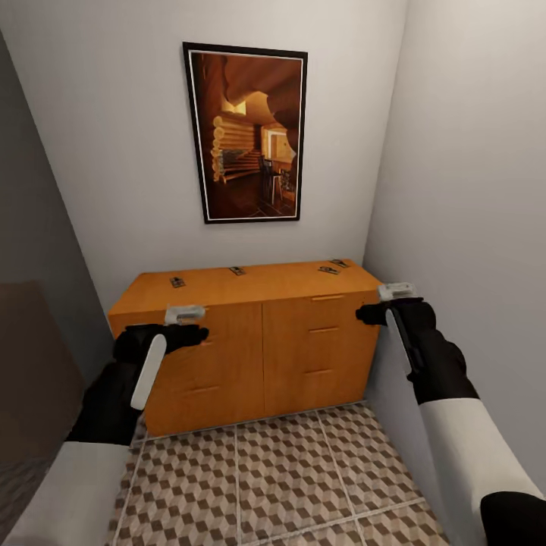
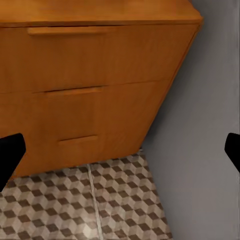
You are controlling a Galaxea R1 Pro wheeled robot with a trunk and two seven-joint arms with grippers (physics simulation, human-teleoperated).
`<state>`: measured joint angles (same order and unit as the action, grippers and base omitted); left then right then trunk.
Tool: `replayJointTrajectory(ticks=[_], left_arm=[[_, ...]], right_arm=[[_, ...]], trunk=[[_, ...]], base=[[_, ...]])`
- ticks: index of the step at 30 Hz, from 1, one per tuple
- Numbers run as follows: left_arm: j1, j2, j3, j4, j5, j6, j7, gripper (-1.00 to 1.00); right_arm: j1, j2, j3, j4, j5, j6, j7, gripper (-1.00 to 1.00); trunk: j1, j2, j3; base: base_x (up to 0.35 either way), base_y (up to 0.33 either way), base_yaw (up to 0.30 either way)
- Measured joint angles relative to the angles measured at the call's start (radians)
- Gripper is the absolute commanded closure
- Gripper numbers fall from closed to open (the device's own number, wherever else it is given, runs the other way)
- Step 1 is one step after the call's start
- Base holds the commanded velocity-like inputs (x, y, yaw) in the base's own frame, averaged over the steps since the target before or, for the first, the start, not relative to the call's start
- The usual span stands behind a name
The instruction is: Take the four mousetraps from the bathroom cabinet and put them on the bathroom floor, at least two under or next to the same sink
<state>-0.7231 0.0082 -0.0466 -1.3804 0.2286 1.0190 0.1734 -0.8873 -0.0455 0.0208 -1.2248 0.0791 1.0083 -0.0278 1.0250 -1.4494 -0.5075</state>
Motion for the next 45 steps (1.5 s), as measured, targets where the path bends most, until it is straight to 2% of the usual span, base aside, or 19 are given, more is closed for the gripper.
replayJointTrajectory(ticks=[6, 7, 11, 14, 19, 21, 22, 24, 27, 32, 39, 45], left_arm=[[-0.178, -0.025, -0.001, 0.115, 0.000, 0.001, 0.001, -1.00], [-0.236, -0.034, 0.000, 0.167, 0.000, 0.000, 0.003, -1.00], [-0.360, -0.046, 0.002, 0.289, -0.001, -0.001, 0.005, -1.00], [-0.448, -0.051, 0.003, 0.393, -0.001, -0.002, 0.006, -1.00], [-0.593, -0.059, 0.004, 0.565, -0.001, -0.004, 0.006, -1.00], [-0.642, -0.062, 0.004, 0.629, -0.001, -0.005, 0.006, -1.00], [-0.683, -0.064, 0.005, 0.686, -0.001, -0.006, 0.006, -1.00], [-0.722, -0.066, 0.005, 0.735, -0.001, -0.007, 0.006, -1.00], [-0.766, -0.066, 0.006, 0.779, -0.002, -0.008, 0.007, -1.00], [-0.809, -0.061, 0.006, 0.815, -0.004, -0.010, 0.007, -1.00], [-0.816, -0.057, 0.005, 0.814, -0.004, -0.009, 0.007, -1.00], [-0.812, -0.057, 0.002, 0.810, -0.005, -0.008, 0.007, -1.00]], right_arm=[[-0.082, 0.004, 0.000, -0.010, 0.014, 0.002, -0.009, -1.00], [-0.110, 0.006, 0.000, -0.008, 0.018, 0.001, -0.015, -1.00], [-0.172, 0.018, 0.000, 0.006, 0.018, 0.000, -0.029, -1.00], [-0.225, 0.040, 0.000, 0.038, 0.020, -0.001, -0.042, -1.00], [-0.322, 0.085, 0.000, 0.147, 0.019, -0.004, -0.106, -1.00], [-0.365, 0.100, 0.000, 0.210, 0.018, -0.009, -0.152, -1.00], [-0.408, 0.113, 0.000, 0.281, 0.016, -0.017, -0.206, -1.00], [-0.452, 0.125, 0.000, 0.357, 0.014, -0.030, -0.259, -1.00], [-0.515, 0.140, -0.001, 0.469, 0.011, -0.055, -0.312, -1.00], [-0.602, 0.163, -0.002, 0.633, 0.008, -0.085, -0.355, -1.00], [-0.630, 0.168, -0.009, 0.659, 0.003, -0.103, -0.363, -1.00], [-0.634, 0.169, -0.016, 0.659, -0.027, -0.131, -0.363, -1.00]], trunk=[[0.000, 0.000, 0.000], [0.000, 0.000, 0.000], [0.000, 0.000, 0.000], [0.000, 0.000, 0.000], [0.000, 0.000, 0.000], [0.000, 0.000, 0.000], [0.000, 0.000, 0.000], [0.000, 0.000, 0.000], [0.000, 0.000, 0.000], [0.000, 0.000, 0.000], [0.000, 0.000, 0.000], [0.000, 0.000, 0.000]], base=[[0.000, 0.000, 0.000], [0.000, 0.000, 0.000], [0.000, 0.000, 0.000], [0.000, 0.000, 0.000], [0.000, 0.000, 0.000], [0.000, 0.000, 0.000], [0.000, 0.000, 0.000], [0.000, 0.000, 0.000], [0.000, 0.000, 0.000], [0.000, 0.000, 0.000], [0.000, 0.000, 0.000], [0.000, 0.000, 0.000]])
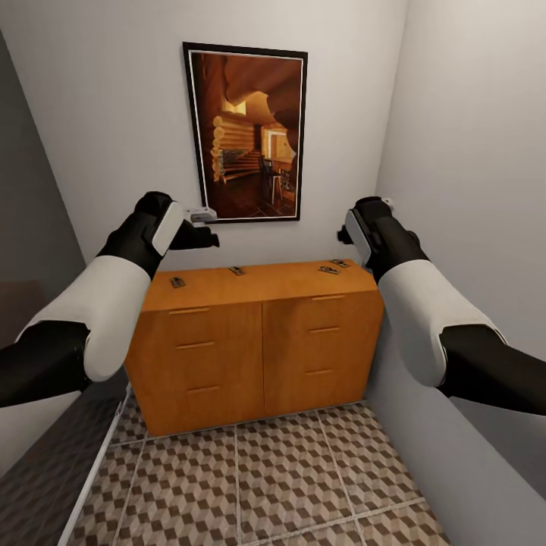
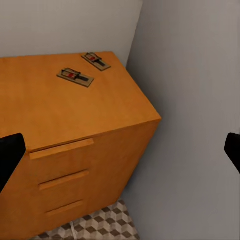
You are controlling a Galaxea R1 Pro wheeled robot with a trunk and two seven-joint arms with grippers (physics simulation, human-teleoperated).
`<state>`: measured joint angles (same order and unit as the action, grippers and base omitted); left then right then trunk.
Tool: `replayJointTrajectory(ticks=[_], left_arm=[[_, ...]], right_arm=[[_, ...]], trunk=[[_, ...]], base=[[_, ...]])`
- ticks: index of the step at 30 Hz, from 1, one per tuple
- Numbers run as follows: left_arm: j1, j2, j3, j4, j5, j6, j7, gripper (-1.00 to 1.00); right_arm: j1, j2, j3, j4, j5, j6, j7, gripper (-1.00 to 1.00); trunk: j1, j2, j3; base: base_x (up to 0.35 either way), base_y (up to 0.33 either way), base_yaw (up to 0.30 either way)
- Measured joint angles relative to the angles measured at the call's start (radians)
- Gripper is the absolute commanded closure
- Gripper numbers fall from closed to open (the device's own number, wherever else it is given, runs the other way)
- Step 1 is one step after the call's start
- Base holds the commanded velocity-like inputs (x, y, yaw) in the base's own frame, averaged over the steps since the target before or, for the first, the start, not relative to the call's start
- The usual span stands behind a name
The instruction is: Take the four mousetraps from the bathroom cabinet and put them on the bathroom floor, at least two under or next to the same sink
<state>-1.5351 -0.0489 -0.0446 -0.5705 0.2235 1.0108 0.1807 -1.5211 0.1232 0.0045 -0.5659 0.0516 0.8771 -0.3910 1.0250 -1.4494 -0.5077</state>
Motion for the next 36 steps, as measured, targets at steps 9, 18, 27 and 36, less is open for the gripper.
replayJointTrajectory(ticks=[9, 18, 27, 36], left_arm=[[0.013, -0.002, -0.002, -0.002, 0.004, 0.002, -0.001, -1.00], [0.020, -0.007, -0.002, 0.008, 0.006, 0.004, -0.003, -1.00], [0.027, -0.007, -0.001, 0.008, 0.007, 0.006, -0.003, -1.00], [0.028, 0.000, 0.000, -0.001, 0.004, 0.007, -0.002, -1.00]], right_arm=[[-0.001, 0.006, -0.003, 0.001, -0.037, 0.016, 0.002, -1.00], [-0.001, 0.006, -0.003, 0.001, -0.090, 0.104, 0.009, -1.00], [-0.001, 0.003, -0.001, 0.005, -0.149, 0.129, 0.013, -1.00], [-0.001, 0.009, -0.001, 0.048, -0.161, 0.133, 0.014, -1.00]], trunk=[[0.000, 0.000, 0.000], [0.000, 0.000, 0.000], [-0.001, 0.000, 0.000], [0.000, 0.000, 0.000]], base=[[0.000, 0.000, 0.000], [0.063, -0.020, 0.000], [0.284, -0.019, 0.000], [0.273, -0.002, 0.000]])
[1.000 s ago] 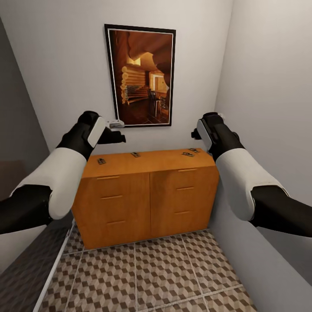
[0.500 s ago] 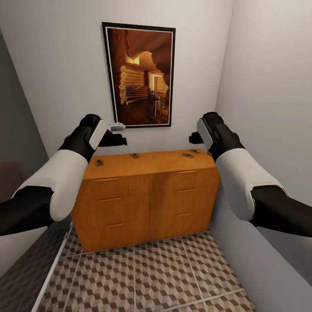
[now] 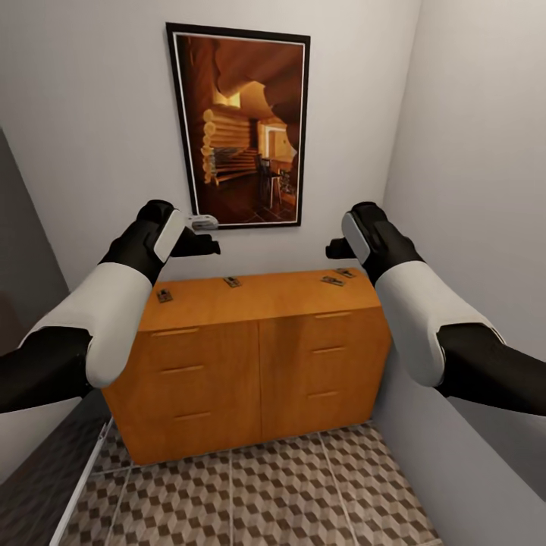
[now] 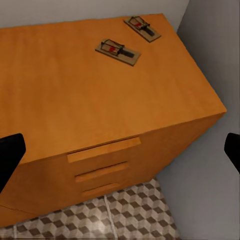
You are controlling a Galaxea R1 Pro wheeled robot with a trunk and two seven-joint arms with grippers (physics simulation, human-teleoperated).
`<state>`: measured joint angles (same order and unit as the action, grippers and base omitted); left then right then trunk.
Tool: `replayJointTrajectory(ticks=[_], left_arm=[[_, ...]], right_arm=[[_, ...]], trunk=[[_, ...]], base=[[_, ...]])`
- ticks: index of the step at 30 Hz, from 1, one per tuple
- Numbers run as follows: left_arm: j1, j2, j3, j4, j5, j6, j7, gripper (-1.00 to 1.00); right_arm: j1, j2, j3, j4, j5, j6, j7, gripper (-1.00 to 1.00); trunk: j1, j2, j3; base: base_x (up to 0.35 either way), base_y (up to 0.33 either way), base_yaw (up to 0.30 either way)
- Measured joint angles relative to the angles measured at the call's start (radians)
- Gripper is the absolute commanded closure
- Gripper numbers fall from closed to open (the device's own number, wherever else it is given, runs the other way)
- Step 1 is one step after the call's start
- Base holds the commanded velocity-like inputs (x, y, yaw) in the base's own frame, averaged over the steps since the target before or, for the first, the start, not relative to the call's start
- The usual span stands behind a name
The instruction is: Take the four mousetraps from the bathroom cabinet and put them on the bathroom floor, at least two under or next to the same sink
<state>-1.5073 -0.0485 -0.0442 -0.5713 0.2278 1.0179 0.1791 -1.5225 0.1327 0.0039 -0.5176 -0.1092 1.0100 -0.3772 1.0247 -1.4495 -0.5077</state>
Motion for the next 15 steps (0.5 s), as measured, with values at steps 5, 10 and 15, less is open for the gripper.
replayJointTrajectory(ticks=[5, 10, 15], left_arm=[[0.000, 0.000, 0.002, -0.031, 0.001, 0.002, 0.000, -1.00], [0.000, 0.000, -0.001, -0.026, 0.000, 0.003, 0.000, -1.00], [0.001, 0.013, 0.000, 0.012, -0.002, 0.004, 0.001, -1.00]], right_arm=[[0.000, 0.019, 0.002, 0.036, -0.129, 0.001, 0.001, -1.00], [0.000, 0.025, 0.008, 0.057, -0.229, 0.003, 0.000, -1.00], [0.000, 0.028, 0.032, 0.075, -0.271, 0.003, -0.001, -1.00]], trunk=[[0.000, 0.000, 0.000], [0.000, 0.000, 0.000], [0.000, 0.000, 0.000]], base=[[0.021, -0.001, 0.000], [0.110, -0.039, 0.000], [0.252, -0.017, 0.000]])
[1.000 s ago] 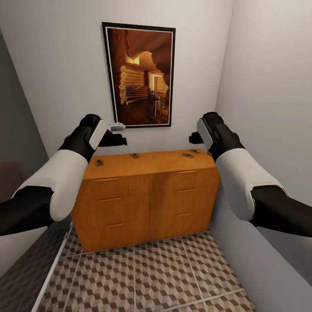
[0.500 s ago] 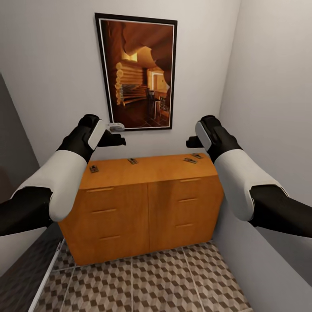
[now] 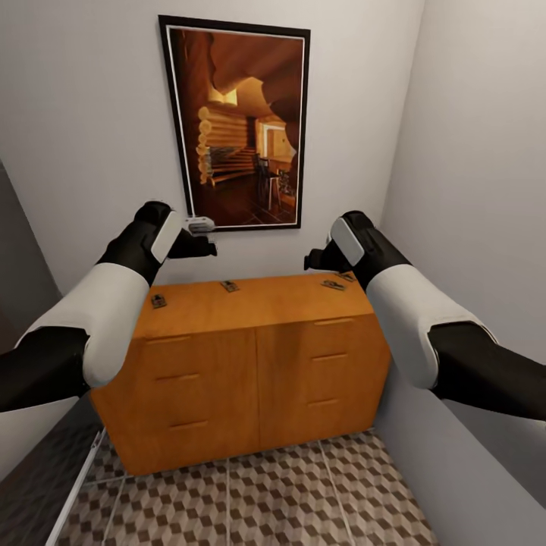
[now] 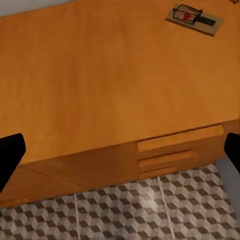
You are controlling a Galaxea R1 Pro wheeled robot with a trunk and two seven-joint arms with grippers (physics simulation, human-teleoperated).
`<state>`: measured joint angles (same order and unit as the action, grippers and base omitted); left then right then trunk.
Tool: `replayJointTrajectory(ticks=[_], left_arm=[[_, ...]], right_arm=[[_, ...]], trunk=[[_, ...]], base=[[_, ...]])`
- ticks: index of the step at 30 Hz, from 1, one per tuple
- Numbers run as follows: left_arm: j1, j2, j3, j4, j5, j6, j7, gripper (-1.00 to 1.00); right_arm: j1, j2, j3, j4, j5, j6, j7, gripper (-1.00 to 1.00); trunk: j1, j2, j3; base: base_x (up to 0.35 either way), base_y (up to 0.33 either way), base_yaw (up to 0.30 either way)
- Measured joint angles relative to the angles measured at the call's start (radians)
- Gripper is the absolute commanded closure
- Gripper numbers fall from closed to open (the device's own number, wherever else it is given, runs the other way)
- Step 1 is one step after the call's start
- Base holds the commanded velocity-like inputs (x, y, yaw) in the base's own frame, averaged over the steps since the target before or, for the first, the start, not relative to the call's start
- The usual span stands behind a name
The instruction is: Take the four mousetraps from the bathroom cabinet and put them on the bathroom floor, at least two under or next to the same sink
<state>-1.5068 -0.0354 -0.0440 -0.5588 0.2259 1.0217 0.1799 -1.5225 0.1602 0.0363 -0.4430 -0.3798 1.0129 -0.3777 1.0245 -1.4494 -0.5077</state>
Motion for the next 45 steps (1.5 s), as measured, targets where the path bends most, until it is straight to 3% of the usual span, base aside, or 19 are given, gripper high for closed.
replayJointTrajectory(ticks=[6, 9, 12, 19, 25, 31, 35, 42, 45], left_arm=[[0.000, 0.028, 0.000, 0.036, -0.003, 0.000, 0.001, -1.00], [0.000, 0.070, 0.000, 0.048, -0.006, 0.000, 0.002, -1.00], [0.000, 0.091, 0.000, 0.053, -0.003, 0.000, 0.002, -1.00], [0.001, 0.123, 0.000, 0.080, -0.003, 0.000, 0.002, -1.00], [0.000, 0.125, 0.003, 0.088, -0.001, 0.001, 0.002, -1.00], [0.000, 0.093, 0.005, 0.088, 0.000, 0.001, 0.002, -1.00], [-0.002, 0.085, 0.005, 0.087, -0.001, 0.001, 0.002, -1.00], [-0.005, 0.095, 0.004, 0.076, -0.003, 0.001, 0.003, -1.00], [-0.005, 0.118, 0.004, 0.071, -0.006, 0.001, 0.002, -1.00]], right_arm=[[0.000, -0.004, 0.027, 0.007, -0.010, -0.004, -0.002, -1.00], [0.000, -0.008, 0.035, 0.010, -0.013, -0.006, -0.002, -1.00], [0.000, -0.009, 0.037, 0.014, -0.014, -0.007, -0.002, -1.00], [0.001, -0.003, 0.039, 0.025, -0.016, -0.007, 0.000, -1.00], [0.001, 0.001, 0.045, 0.024, -0.019, -0.005, 0.037, -1.00], [0.002, 0.001, 0.067, 0.019, -0.021, -0.002, 0.119, -1.00], [0.002, 0.001, 0.086, 0.017, -0.021, -0.002, 0.135, -1.00], [0.002, 0.008, 0.098, 0.007, -0.021, -0.002, 0.153, -1.00], [0.002, 0.012, 0.105, 0.004, -0.022, -0.004, 0.175, -1.00]], trunk=[[0.000, 0.000, 0.000], [0.000, 0.000, 0.000], [0.000, 0.000, 0.000], [0.001, 0.000, 0.000], [0.001, 0.000, 0.000], [0.001, 0.000, 0.000], [0.000, 0.000, 0.000], [0.000, 0.000, 0.000], [0.000, 0.000, 0.000]], base=[[0.237, -0.004, 0.000], [0.063, -0.001, 0.000], [0.032, 0.000, 0.000], [0.011, 0.000, 0.000], [0.002, 0.000, 0.000], [0.000, 0.000, 0.000], [0.000, 0.000, 0.000], [0.000, 0.000, 0.000], [0.000, 0.000, 0.000]])
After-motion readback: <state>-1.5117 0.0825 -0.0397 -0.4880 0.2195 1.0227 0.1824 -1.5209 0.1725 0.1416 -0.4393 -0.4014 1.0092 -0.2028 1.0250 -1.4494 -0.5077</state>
